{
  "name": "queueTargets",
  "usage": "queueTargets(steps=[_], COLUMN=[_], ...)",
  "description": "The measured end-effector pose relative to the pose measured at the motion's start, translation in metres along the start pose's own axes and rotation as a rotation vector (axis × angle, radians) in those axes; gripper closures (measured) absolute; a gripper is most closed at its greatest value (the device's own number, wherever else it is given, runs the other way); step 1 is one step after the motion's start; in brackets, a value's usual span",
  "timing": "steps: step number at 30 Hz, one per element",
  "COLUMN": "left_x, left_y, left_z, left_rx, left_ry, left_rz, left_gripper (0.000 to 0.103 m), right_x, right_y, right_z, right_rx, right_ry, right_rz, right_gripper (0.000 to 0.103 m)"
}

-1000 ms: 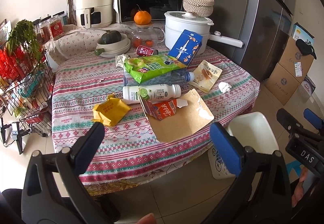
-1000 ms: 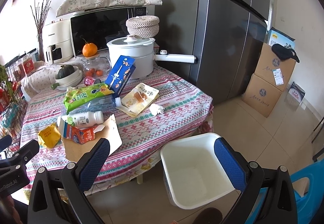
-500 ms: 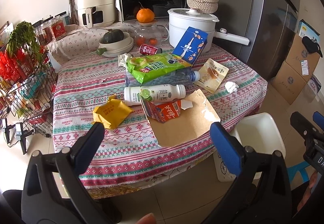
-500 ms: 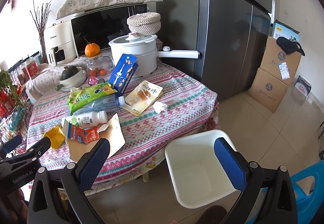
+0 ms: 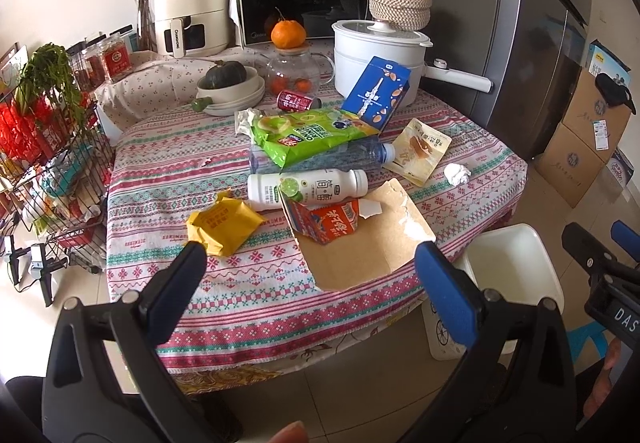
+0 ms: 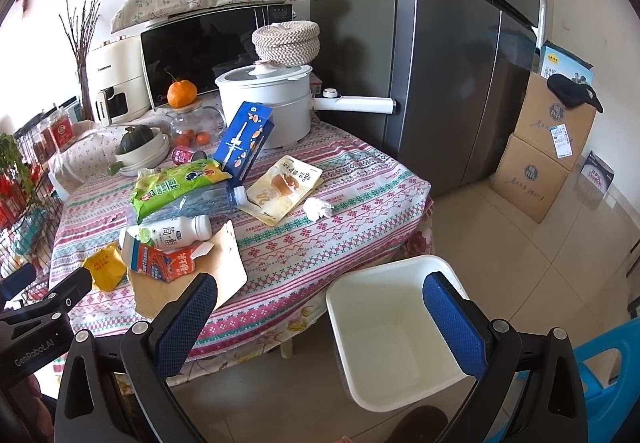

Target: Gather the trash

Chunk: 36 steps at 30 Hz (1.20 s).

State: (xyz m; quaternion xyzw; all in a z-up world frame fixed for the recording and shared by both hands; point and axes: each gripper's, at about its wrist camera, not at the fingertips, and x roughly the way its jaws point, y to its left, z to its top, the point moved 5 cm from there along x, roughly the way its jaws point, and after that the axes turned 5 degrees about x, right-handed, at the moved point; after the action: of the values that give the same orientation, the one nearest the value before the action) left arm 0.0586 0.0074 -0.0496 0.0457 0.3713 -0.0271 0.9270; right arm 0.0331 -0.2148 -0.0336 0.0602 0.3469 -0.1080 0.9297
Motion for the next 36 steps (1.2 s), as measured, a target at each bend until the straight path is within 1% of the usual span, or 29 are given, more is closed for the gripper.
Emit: queueTargets(steps=[15, 19, 21, 23, 25, 27, 29, 31, 34, 36], left_x=[0.002, 0.013, 0.021, 0.030, 0.043, 0.062, 0.086, 0.112, 0.150, 0.169], left_y=[0.002, 0.005, 0.009, 0.014, 0.016, 0.017, 0.015, 0.011, -0.001, -0.011], left_z=[0.000, 0.012, 0.022, 0.036, 0.047, 0.054, 0.057, 0.054, 0.050, 0.049], left_rx=[-0.003, -0.006, -0.001, 0.006, 0.047, 0.110, 0.177, 0.236, 0.351, 0.442], left_ry=[0.004, 0.021, 0.043, 0.051, 0.068, 0.109, 0.159, 0.223, 0.326, 0.372], left_rz=[-0.003, -0.043, -0.081, -0.115, -0.129, -0.136, -0.150, -0.186, -0.233, -0.243], left_gripper=[0.000, 0.000, 0.000, 0.000, 0.000, 0.000, 0.000, 0.002, 0.013, 0.026], right_x=[0.000, 0.002, 0.005, 0.012, 0.028, 0.052, 0.082, 0.110, 0.145, 0.156], right_y=[0.001, 0.005, 0.011, 0.019, 0.027, 0.031, 0.029, 0.023, 0.015, 0.015], right_z=[-0.001, 0.007, 0.019, 0.035, 0.048, 0.055, 0.053, 0.044, 0.032, 0.031], right_rx=[-0.002, -0.025, -0.058, -0.088, -0.125, -0.127, -0.067, -0.003, 0.045, 0.063], right_ry=[0.000, 0.006, 0.020, 0.044, 0.093, 0.165, 0.259, 0.327, 0.447, 0.477], right_rz=[-0.002, 0.016, 0.047, 0.104, 0.147, 0.187, 0.250, 0.278, 0.264, 0.277], right_gripper=[0.000, 0.000, 0.000, 0.000, 0.000, 0.000, 0.000, 0.000, 0.000, 0.000])
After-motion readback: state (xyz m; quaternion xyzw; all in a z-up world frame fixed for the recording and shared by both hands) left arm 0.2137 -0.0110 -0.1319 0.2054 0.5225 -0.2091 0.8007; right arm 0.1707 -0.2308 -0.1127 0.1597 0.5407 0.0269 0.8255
